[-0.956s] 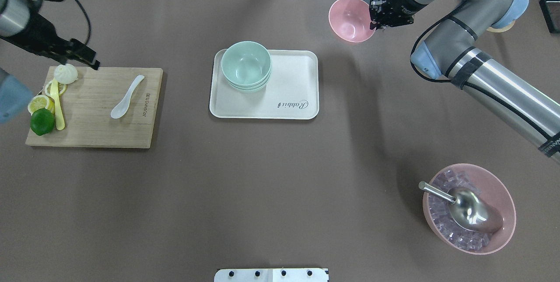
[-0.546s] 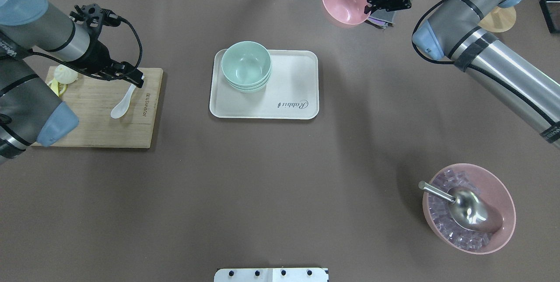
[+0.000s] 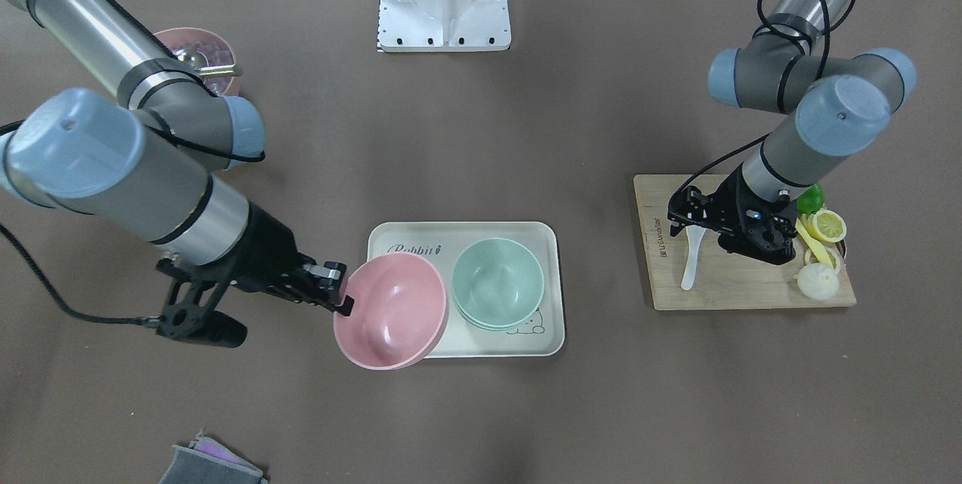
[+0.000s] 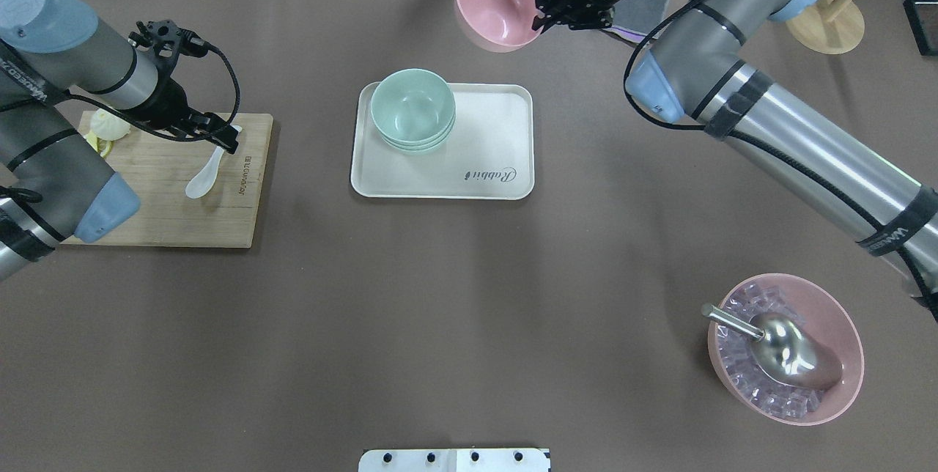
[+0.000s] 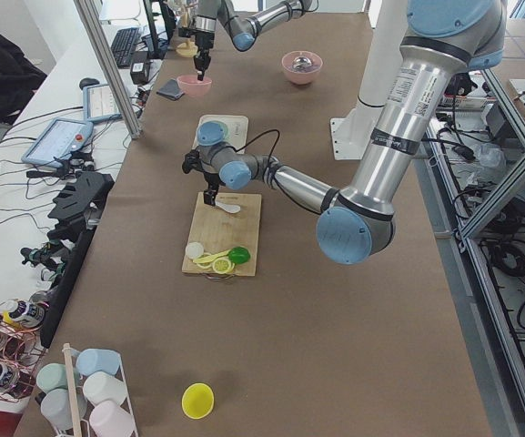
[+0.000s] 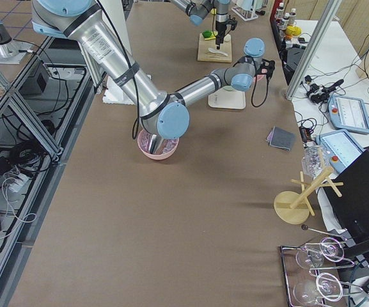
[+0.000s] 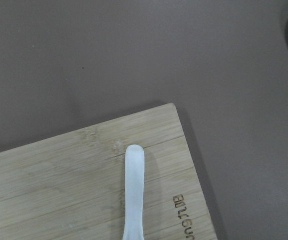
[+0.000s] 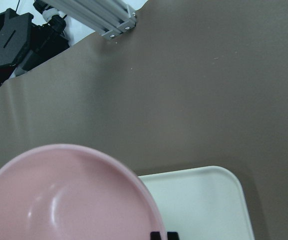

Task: Stack pink bowl on green and place spoon
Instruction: 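Carry the pink bowl over the green bowls while left gripper reaches the spoon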

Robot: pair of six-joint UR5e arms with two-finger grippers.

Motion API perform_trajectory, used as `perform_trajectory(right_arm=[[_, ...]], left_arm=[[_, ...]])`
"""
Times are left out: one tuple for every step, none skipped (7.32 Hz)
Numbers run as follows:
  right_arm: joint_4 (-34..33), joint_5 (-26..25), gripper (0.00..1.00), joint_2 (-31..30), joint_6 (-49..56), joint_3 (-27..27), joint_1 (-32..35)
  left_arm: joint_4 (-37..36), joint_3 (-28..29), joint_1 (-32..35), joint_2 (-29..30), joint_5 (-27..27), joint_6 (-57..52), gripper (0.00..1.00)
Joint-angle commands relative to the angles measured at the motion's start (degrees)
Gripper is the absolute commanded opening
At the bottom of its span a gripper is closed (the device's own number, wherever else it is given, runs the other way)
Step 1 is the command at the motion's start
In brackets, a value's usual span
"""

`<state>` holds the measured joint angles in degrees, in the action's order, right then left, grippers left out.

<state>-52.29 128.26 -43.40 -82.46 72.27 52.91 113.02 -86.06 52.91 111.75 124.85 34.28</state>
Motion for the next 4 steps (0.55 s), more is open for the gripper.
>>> perform_trajectory(right_arm=[[-0.53, -5.21, 0.0, 2.44, -1.65, -0.72, -3.77], [-0.53, -5.21, 0.0, 2.44, -1.74, -0.73, -3.78], [-0.53, -5.21, 0.0, 2.53, -1.65, -0.64, -3.78], [-0.45, -5.21, 0.0, 2.97, -1.74, -0.64, -3.78]], left_arm=[[3.34, 4.31, 0.0, 1.62, -0.05, 0.35, 0.92], [3.35, 4.4, -0.09, 1.8, 0.04, 0.44, 0.79], [3.35, 4.49, -0.09, 1.8, 0.04, 0.53, 0.67], [3.35, 4.49, -0.35, 1.8, -0.05, 0.44, 0.67]])
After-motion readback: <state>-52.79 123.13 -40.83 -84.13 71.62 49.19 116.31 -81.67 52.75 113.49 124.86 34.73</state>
